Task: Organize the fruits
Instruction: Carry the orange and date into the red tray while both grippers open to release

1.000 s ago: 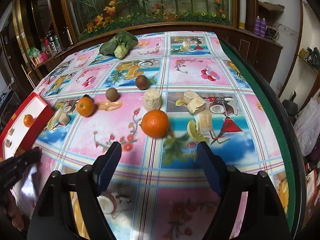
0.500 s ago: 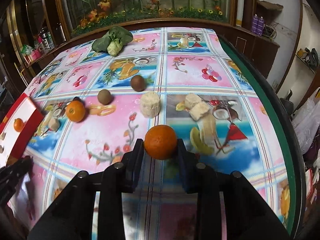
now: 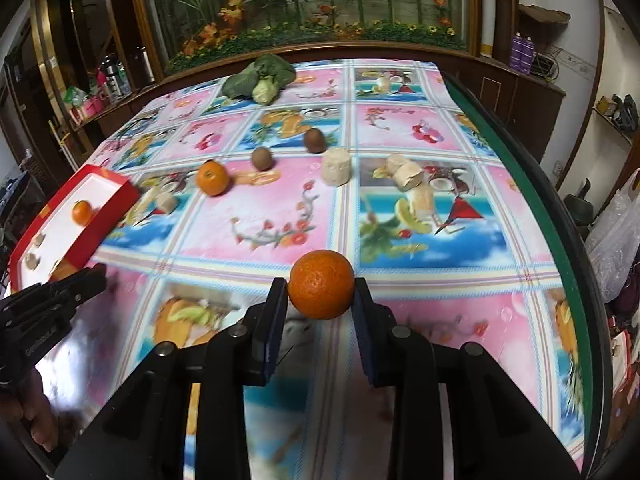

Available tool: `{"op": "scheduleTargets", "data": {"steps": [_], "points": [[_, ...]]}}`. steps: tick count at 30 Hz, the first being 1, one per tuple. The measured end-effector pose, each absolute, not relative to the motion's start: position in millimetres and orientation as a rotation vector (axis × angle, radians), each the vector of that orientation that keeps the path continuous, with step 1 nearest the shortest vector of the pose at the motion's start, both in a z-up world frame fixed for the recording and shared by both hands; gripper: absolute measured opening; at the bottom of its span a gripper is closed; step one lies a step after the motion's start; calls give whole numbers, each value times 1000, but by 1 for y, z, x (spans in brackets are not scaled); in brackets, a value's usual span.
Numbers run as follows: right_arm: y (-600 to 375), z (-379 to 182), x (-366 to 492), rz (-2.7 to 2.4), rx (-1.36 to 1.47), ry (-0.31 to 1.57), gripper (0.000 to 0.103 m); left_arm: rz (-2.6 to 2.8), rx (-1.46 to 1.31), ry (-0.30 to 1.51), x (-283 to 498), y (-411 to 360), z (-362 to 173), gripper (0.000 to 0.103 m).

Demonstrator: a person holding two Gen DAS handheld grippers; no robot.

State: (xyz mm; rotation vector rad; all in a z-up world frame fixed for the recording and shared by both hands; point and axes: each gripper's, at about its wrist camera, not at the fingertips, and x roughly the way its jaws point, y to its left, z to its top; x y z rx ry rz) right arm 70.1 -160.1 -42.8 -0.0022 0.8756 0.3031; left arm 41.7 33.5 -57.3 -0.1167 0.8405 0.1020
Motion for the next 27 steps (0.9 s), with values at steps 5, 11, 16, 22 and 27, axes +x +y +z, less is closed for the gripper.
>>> {"op": "scheduleTargets", "data": {"steps": [5,11,16,22,27], "points": [[-154,-41,61,325,-11,871,34,112,-123,831,34,35,-51,14],[-142,-36,51,352,-24,861,34,131,-136,820,28,42,-45,14],[-128,-30,45,383,-41,850,34,157,-155,809,21,54,-39,14],[-100,-23,38,444,-66,838,34,216,-196,779,8,82,-28,14],[-69,-15,35,512,-88,820,34,306,-231,740,-5,119,-17,14]]}}
